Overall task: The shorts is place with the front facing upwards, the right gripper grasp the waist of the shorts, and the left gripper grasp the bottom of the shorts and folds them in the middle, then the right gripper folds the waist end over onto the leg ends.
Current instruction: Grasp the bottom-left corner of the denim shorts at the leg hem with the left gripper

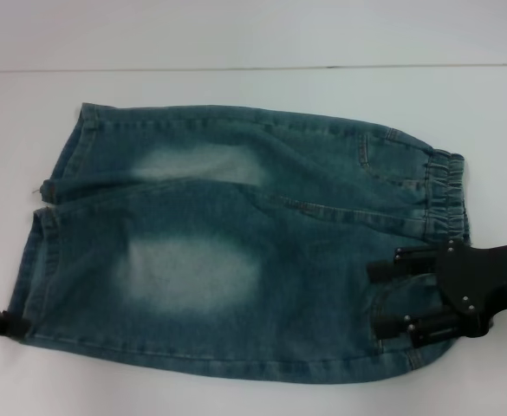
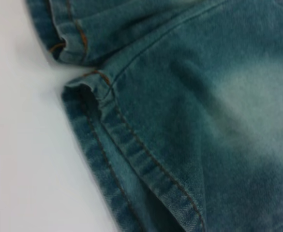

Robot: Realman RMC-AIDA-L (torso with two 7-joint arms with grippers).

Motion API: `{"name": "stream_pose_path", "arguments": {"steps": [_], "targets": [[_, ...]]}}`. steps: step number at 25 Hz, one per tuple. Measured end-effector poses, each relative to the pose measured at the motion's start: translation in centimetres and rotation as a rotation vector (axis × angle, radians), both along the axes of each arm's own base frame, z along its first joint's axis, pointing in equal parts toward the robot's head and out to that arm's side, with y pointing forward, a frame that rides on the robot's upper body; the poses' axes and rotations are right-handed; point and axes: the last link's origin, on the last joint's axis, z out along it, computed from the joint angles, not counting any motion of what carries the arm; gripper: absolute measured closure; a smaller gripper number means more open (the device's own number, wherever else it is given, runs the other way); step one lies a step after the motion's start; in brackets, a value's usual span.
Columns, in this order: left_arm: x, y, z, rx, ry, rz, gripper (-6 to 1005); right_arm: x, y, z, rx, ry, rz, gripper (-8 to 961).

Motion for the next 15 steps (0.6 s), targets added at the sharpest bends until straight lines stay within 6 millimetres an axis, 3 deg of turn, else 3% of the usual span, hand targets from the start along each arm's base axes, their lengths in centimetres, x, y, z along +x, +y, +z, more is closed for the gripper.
{"name": "stream_pose_path", "arguments": {"steps": [5,8,15], "targets": [[0.07,-0.06,-0.31,-0.014,-0.001,-0.004,758,0.07,0.04,0.04,0.005,-0.002,-0.001,99],[0.10,-0.03,-0.33,-0.014,-0.001,-0.004,913,0.08,0.05,0.04,0.009,-0.002,0.003,99],[0.06,0.15,0.56,0.023,0.014,-0.001,876,0.13,0.10,0.12,0.015,-0.002,0.004,99]]}}
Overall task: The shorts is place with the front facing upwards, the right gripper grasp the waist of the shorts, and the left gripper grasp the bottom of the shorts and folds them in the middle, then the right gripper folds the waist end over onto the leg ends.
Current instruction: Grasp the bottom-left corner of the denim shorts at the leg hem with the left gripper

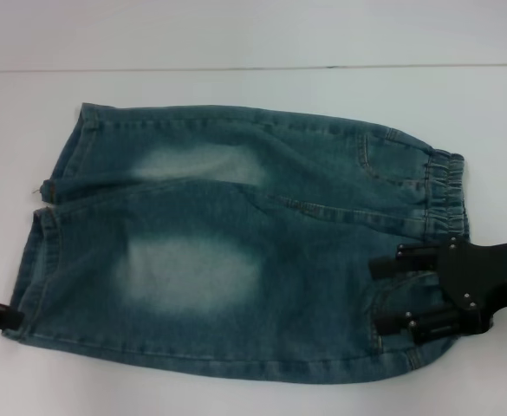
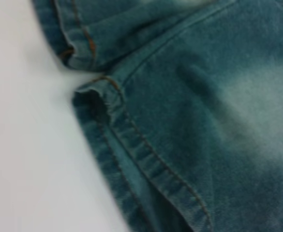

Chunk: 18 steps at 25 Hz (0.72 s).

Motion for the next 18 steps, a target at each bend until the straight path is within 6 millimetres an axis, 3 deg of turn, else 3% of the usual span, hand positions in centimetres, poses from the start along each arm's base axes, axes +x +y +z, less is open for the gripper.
{"name": "stream_pose_path", "arguments": {"steps": [9,18], "targets": [[-0.66,-0.11,0.14,0.012,0.041,0.012,562,-0.11,0.22,0.03,0.006,-0.002,0.003,99],[-0.51,-0.03,-0.24,0.021,0.028,0.005,370,-0.11,0.37,0.04,0.010,-0.008,0.004,99]]}}
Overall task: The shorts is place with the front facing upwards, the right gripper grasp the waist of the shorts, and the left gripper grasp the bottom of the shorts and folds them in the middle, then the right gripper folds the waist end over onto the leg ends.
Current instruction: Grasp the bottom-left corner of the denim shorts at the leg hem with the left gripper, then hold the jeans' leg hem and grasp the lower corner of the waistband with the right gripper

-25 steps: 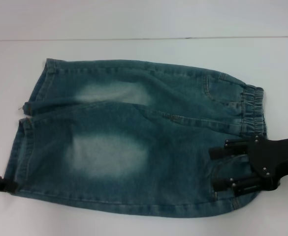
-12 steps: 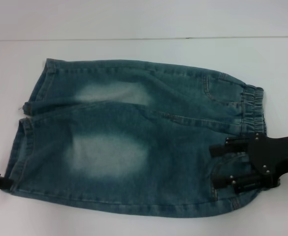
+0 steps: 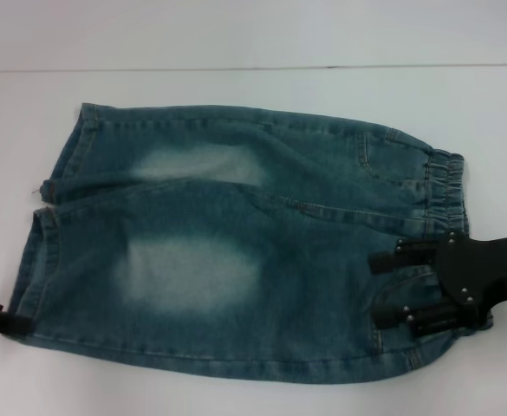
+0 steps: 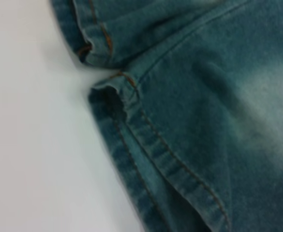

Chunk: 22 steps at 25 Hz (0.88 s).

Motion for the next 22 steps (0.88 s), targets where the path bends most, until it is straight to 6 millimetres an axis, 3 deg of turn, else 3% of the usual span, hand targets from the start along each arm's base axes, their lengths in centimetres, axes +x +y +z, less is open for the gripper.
{"name": "stream_pose_path", "arguments": {"steps": [2,7,10,16,22], "targets": [[-0.1,0.1,0.0,0.010,0.004,-0.002,327,0.0,0.0,0.0,0.001,0.000,0.001,100],[-0.1,0.0,-0.5,-0.015,0.004,-0.001,387,0.2,-0.1,0.1,0.005,-0.001,-0.005,100],[0.0,0.0,-0.6,-0.023,0.004,-0.003,638,0.3,-0.1,0.2,0.007,0.000,-0.007,100],[0.2,0.0,-1.0,-0.038,0.002,-0.009,872,0.3,0.0,0.3,0.011,0.001,-0.007,100],[0.3,0.2,-1.0,-0.019,-0.006,-0.002,992,0.2,0.2,0.6,0.026,0.007,-0.017,100]]}}
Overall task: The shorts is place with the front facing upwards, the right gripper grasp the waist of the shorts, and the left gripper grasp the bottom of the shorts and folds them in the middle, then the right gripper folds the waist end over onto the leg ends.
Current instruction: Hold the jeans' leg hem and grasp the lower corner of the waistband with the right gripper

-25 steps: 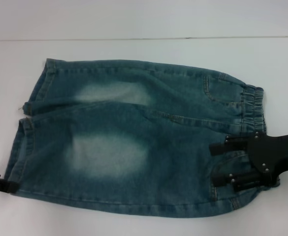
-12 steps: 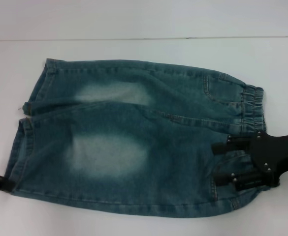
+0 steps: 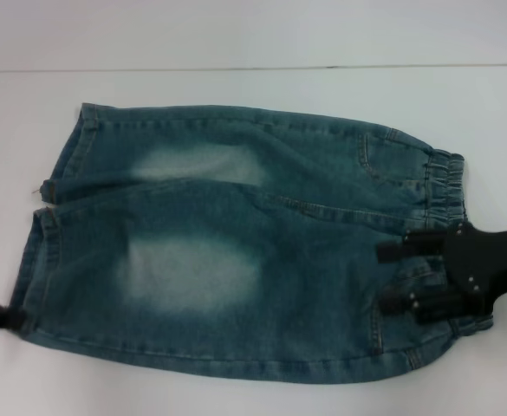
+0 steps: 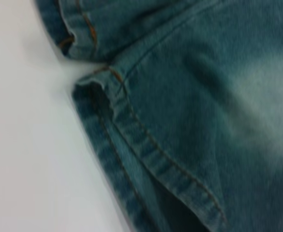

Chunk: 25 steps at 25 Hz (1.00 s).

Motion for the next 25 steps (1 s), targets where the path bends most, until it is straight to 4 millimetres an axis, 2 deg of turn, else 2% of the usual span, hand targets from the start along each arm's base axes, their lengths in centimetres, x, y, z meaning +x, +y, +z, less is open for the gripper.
{"name": "stream_pose_path", "arguments": {"steps": [4,7,8,9,13,18,25], "targets": [[0.6,0.6,1.1,0.054,-0.025,-0.007,992,0.4,1.1,1.8,0.064,0.027,-0.105,100],[1.1,1.1,1.8,0.088,-0.047,-0.011,991,0.7,2.2,4.3,0.107,0.026,-0.208,100],[1.3,1.3,1.9,0.098,-0.049,-0.016,991,0.7,2.8,6.0,0.122,-0.010,-0.262,100],[1.4,1.5,2.1,0.103,-0.049,-0.021,991,0.7,2.8,6.0,0.122,-0.010,-0.262,100],[2.2,2.3,2.4,0.113,-0.050,-0.045,992,0.3,3.2,8.8,0.093,-0.201,-0.305,101],[3.0,3.0,2.3,0.128,-0.067,-0.067,991,0.1,2.6,9.2,-0.011,-0.455,-0.252,101],[3.7,3.4,2.2,0.129,-0.094,-0.087,992,1.0,2.6,7.3,-0.104,-0.681,-0.252,101]]}}
